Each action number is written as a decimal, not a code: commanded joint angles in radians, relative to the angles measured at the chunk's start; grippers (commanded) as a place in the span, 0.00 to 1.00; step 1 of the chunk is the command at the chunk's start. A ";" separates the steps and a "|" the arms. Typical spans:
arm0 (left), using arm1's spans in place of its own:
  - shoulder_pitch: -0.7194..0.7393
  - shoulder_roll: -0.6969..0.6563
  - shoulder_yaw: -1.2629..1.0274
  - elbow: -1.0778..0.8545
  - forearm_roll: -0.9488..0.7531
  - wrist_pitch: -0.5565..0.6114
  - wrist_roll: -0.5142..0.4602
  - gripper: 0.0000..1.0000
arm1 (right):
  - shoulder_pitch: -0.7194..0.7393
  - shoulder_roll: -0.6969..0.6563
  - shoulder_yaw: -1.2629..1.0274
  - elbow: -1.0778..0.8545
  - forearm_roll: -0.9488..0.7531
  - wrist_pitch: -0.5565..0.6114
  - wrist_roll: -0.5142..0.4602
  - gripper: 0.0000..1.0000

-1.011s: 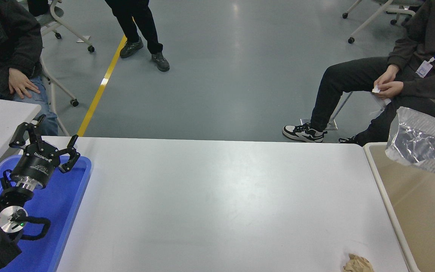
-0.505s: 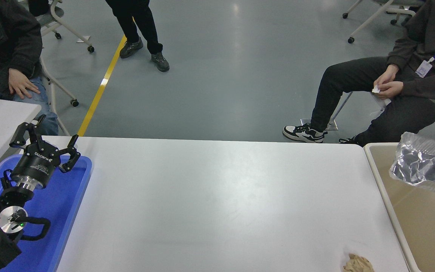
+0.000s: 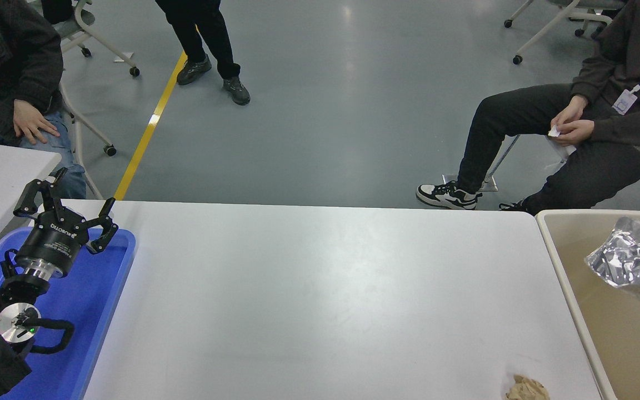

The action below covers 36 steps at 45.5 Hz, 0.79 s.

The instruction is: Clean the table surface

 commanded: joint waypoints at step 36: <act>0.000 0.000 0.000 0.000 0.001 0.000 0.000 1.00 | -0.070 0.127 0.018 -0.036 0.210 -0.235 -0.121 0.00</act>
